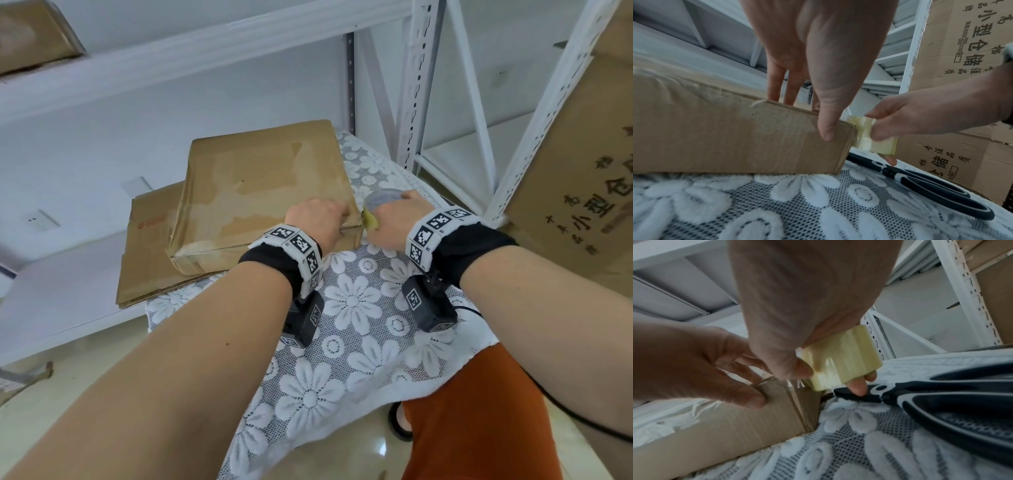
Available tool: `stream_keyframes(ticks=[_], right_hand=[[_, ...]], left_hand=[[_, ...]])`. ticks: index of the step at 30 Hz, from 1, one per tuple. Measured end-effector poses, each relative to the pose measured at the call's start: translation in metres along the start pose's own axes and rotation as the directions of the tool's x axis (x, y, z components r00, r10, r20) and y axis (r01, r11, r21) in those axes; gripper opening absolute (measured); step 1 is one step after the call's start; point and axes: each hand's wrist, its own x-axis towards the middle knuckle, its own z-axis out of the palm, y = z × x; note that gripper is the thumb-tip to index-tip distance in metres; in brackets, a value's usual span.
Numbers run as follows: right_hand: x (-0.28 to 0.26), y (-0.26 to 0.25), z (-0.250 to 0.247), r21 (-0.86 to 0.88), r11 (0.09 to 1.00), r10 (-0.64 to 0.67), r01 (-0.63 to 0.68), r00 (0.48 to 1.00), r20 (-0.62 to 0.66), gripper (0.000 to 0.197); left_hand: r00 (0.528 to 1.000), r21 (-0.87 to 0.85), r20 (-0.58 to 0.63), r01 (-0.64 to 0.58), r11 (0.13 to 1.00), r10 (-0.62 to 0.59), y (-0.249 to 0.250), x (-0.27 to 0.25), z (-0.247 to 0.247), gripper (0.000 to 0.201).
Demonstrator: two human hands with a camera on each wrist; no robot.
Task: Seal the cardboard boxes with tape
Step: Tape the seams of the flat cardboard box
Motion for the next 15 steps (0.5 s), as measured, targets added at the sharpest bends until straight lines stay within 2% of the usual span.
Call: stream_keyframes(ticks=[2, 5, 8, 12, 15], right_hand=[[0.0, 0.003, -0.001, -0.009, 1.0, -0.018, 0.018, 1.0, -0.002, 0.027], [0.003, 0.005, -0.002, -0.116, 0.993, -0.028, 0.029, 1.0, 0.008, 0.02], [0.009, 0.005, 0.003, -0.153, 0.988, -0.003, -0.009, 0.997, -0.074, 0.019], [0.018, 0.006, 0.012, -0.088, 0.992, 0.073, -0.092, 0.978, -0.198, 0.024], [0.024, 0.005, 0.014, 0.049, 0.994, 0.105, -0.098, 0.983, -0.154, 0.022]], left_hand=[[1.0, 0.004, 0.001, -0.004, 1.0, 0.004, 0.0, 0.002, -0.001, 0.028], [1.0, 0.001, -0.007, -0.005, 1.0, 0.005, -0.001, 0.002, 0.0, 0.026], [1.0, 0.018, -0.016, -0.002, 1.0, 0.002, -0.001, 0.002, 0.001, 0.028], [1.0, 0.057, -0.013, 0.007, 0.998, -0.006, -0.002, 0.003, 0.001, 0.029], [1.0, 0.055, -0.017, 0.021, 0.998, -0.02, 0.0, 0.004, 0.0, 0.028]])
